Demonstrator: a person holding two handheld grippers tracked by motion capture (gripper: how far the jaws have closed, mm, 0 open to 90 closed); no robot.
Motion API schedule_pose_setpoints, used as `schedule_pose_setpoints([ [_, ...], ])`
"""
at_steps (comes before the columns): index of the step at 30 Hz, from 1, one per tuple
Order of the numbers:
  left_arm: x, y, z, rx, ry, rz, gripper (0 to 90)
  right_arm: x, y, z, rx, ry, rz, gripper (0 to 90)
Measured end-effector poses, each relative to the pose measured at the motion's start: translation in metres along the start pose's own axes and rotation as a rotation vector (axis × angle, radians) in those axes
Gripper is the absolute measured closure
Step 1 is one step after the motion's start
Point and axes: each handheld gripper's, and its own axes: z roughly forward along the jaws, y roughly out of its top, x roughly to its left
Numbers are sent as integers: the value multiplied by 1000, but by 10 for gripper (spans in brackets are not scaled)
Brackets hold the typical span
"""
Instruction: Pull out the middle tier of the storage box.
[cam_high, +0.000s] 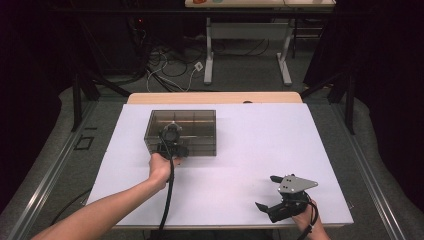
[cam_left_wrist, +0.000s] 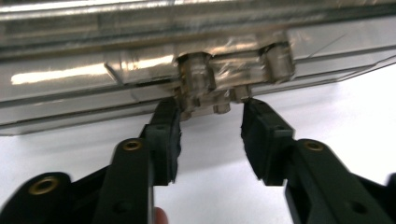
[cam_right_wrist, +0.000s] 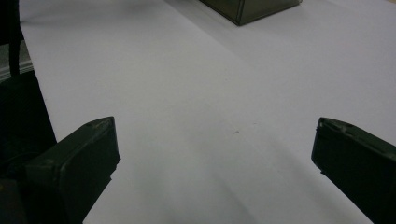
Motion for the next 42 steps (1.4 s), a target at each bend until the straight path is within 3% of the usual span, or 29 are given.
schedule_pose_setpoints([
  [4, 7, -1, -2, -9, -31, -18, 702, 0, 0, 0, 8, 3, -2, 2],
  [11, 0, 1, -4, -14, -39, -5, 501, 0, 0, 0, 9, 2, -1, 2],
  [14, -2, 2, -3, -20, -31, -6, 491, 0, 0, 0, 3, -3, 1, 2],
  [27, -5, 2, -1, -21, 2, -25, 541, 1, 0, 1, 6, 0, 0, 3],
  [33, -11, 1, 0, -28, 53, -16, 555, 1, 0, 1, 5, 3, -9, 6],
  [42, -10, 0, 0, -30, 38, -22, 563, 1, 0, 1, 3, -1, -7, 8],
])
